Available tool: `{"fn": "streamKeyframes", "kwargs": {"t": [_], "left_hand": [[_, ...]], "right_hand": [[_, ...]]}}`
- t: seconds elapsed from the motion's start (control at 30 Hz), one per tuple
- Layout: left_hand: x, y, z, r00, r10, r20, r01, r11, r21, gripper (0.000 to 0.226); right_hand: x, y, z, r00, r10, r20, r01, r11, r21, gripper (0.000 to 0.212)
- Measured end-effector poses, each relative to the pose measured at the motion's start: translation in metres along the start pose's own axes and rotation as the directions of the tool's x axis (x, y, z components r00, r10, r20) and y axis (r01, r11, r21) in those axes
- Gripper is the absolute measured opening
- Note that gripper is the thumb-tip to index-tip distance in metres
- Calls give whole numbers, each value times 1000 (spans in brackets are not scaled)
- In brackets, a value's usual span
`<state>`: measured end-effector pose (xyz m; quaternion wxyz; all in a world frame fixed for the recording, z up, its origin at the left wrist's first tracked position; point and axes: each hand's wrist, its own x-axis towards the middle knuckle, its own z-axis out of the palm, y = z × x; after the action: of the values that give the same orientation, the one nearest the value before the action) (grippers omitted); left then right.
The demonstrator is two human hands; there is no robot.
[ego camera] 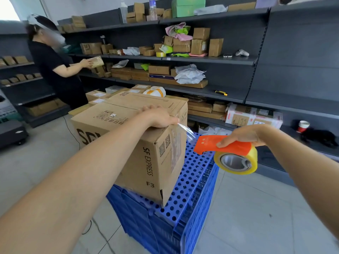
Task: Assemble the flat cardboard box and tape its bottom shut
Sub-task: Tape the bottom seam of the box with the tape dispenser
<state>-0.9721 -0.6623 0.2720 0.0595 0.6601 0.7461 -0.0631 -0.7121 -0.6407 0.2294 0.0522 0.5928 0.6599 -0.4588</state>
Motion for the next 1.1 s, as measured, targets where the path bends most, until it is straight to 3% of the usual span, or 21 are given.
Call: {"fn": "streamKeyframes", "kwargs": {"t": [0.1, 0.33, 0.8, 0.9, 0.97, 1.1], "left_hand": [[4, 1, 2, 1000, -24, -15, 23, 999, -23, 92], [11, 1, 5, 998, -57, -22, 56, 997, -55, 99], [17, 3, 8, 998, -61, -26, 60, 998, -20, 100], [16, 2, 7, 998, -50, -32, 49, 998, -29, 99], [15, -1, 6, 999, -44, -22, 43, 998, -41, 102], [16, -5, 2, 1000, -3, 26, 5, 998, -62, 104]], "right_hand": [[12, -10, 6, 1000, 4, -1, -4, 1000, -30, 103], [23, -34, 17, 997, 61, -38, -66, 989, -129, 61], [35, -91, 32, 996, -4, -88, -34, 904, -427, 51], [46, -86, 45, 995, 72, -70, -99, 841, -532, 53], [61, -72, 50, 984, 122, -131, -174, 825, -537, 57], [90, -40, 45, 912, 132, -389, -277, 898, -343, 61]]}}
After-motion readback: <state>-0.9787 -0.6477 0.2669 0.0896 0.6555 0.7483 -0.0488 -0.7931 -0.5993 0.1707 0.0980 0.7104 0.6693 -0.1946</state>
